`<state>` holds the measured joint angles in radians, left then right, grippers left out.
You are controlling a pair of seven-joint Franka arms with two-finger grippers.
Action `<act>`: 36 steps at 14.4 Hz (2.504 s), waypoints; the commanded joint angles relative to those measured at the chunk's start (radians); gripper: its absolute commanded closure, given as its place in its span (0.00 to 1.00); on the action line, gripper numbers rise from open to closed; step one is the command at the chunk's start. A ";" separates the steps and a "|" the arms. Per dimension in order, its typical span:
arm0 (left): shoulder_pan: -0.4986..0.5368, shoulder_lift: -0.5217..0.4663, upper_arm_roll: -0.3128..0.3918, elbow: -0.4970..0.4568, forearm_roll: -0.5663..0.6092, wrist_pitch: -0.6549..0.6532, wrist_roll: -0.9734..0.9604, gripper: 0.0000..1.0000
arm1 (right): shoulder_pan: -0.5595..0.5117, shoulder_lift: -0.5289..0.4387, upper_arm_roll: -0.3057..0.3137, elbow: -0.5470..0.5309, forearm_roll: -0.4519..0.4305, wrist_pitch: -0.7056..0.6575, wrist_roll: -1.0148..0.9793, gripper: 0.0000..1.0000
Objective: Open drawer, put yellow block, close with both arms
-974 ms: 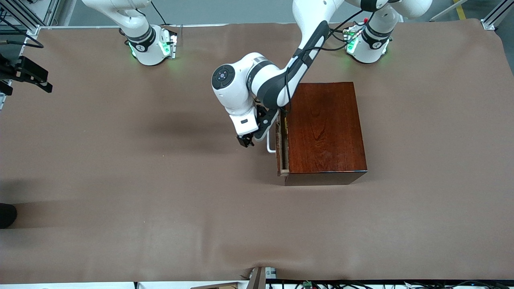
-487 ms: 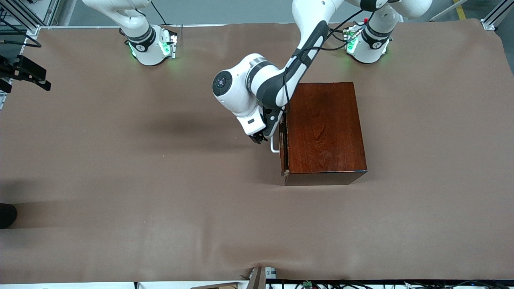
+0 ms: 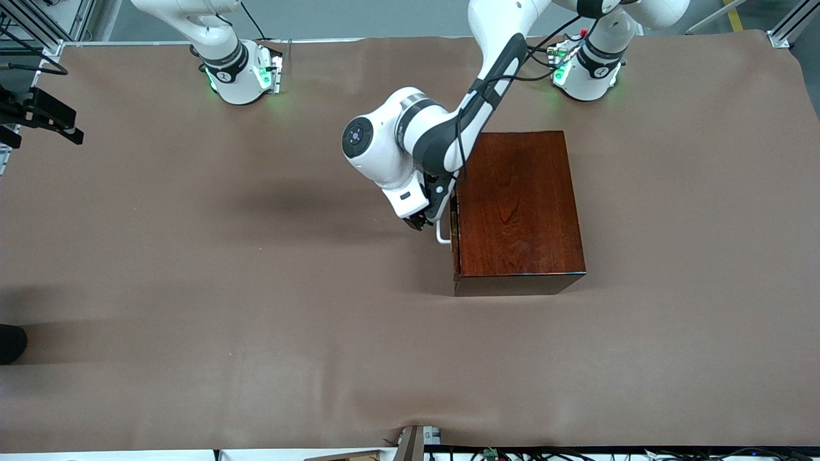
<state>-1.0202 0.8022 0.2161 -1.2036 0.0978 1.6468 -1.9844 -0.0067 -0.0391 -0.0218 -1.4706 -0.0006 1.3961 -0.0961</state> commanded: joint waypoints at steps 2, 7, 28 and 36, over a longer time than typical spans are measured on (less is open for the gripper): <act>0.006 -0.021 0.014 -0.020 0.026 -0.021 0.004 0.00 | -0.013 -0.004 0.009 0.006 0.024 -0.015 -0.008 0.00; 0.020 -0.018 0.014 -0.024 0.026 -0.024 0.004 0.00 | -0.016 -0.004 0.009 0.006 0.036 -0.015 -0.010 0.00; 0.348 -0.558 0.003 -0.034 -0.062 -0.248 1.031 0.00 | -0.016 0.002 0.009 0.007 0.044 -0.009 -0.010 0.00; 0.637 -0.807 0.003 -0.278 -0.127 -0.272 1.553 0.00 | -0.018 0.008 0.008 0.007 0.048 -0.015 -0.010 0.00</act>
<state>-0.4231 0.0806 0.2332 -1.3778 -0.0094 1.3541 -0.4993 -0.0069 -0.0304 -0.0227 -1.4712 0.0280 1.3895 -0.0961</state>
